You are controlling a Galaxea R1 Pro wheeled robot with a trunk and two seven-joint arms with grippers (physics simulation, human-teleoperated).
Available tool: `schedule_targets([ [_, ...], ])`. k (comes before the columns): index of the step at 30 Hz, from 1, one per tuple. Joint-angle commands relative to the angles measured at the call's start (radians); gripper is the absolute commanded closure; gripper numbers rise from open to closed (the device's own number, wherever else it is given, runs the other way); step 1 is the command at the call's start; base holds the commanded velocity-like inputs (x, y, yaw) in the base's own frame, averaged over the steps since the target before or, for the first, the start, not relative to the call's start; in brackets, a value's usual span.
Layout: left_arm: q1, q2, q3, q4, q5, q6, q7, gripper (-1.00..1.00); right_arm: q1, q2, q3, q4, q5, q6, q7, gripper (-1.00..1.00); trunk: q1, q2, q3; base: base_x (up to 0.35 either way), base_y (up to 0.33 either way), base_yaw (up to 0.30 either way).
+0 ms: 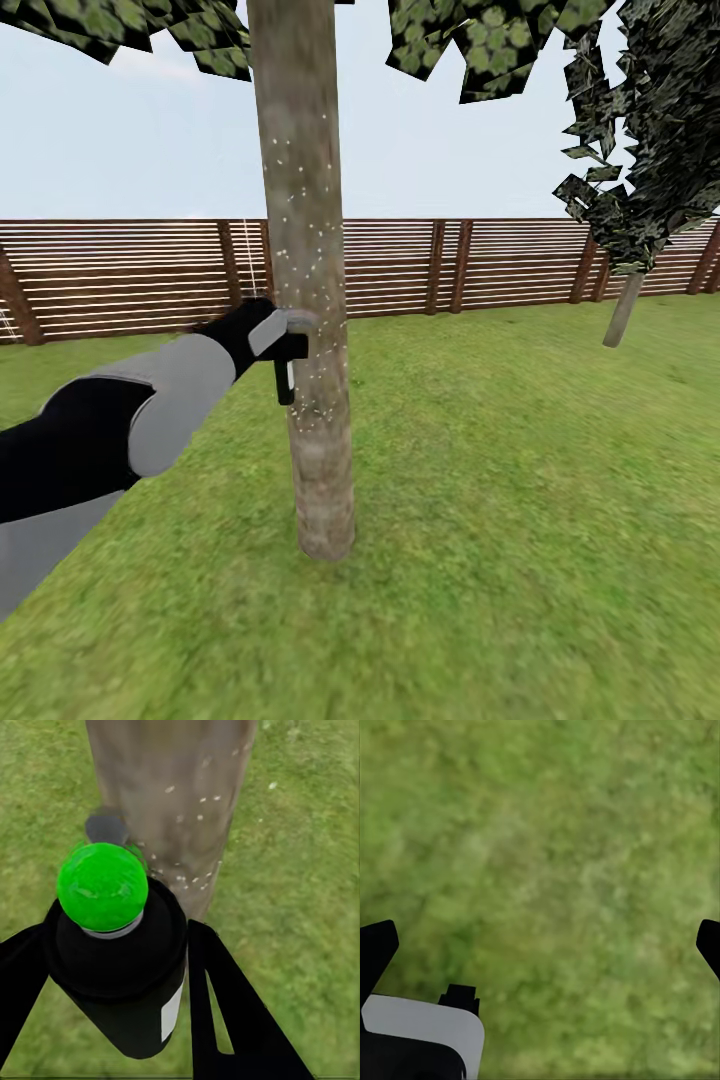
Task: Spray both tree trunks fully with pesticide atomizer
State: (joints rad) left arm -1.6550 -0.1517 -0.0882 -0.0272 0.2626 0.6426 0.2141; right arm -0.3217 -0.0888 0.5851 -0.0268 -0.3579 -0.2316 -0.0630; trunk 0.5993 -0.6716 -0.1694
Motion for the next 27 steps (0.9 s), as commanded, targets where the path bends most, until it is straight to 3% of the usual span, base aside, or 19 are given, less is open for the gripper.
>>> schedule_targets([
  [1,0.012,0.000,-0.008,-0.002,0.011,0.000,0.005,1.00,0.000,0.000,0.009,-0.001,-0.007,-0.002,-0.003,-1.00,0.000,-0.001,-0.002,0.000,0.000,0.000],
  [4,0.080,0.000,-0.008,-0.002,0.009,-0.080,0.005,1.00,0.000,0.000,0.009,-0.001,-0.007,-0.002,-0.003,-1.00,0.000,-0.001,-0.002,0.000,0.000,0.000],
  [7,0.151,0.001,-0.008,-0.002,-0.025,-0.125,0.005,1.00,0.000,0.000,0.009,0.000,-0.007,-0.002,-0.003,-1.00,0.000,-0.001,-0.002,0.000,0.000,0.000],
  [12,0.255,0.001,-0.008,-0.002,-0.042,-0.248,0.005,1.00,0.000,0.000,0.009,-0.001,-0.007,-0.002,-0.003,-1.00,0.000,-0.001,-0.002,0.000,0.000,0.000],
  [16,0.300,0.001,-0.008,-0.001,-0.043,-0.305,0.005,1.00,0.000,0.000,0.009,0.000,-0.007,-0.002,-0.003,-1.00,0.000,-0.001,-0.002,0.000,0.000,0.000],
  [19,0.334,0.001,-0.008,-0.001,-0.043,-0.318,0.005,1.00,0.000,0.000,0.009,0.000,-0.007,-0.002,-0.002,-1.00,0.000,-0.001,-0.002,-0.087,0.000,0.000],
  [27,0.360,0.001,-0.008,-0.001,-0.043,-0.322,0.005,1.00,0.000,0.001,0.009,-0.001,-0.009,-0.003,-0.001,-1.00,0.000,-0.001,-0.002,-0.134,0.022,0.000],
])
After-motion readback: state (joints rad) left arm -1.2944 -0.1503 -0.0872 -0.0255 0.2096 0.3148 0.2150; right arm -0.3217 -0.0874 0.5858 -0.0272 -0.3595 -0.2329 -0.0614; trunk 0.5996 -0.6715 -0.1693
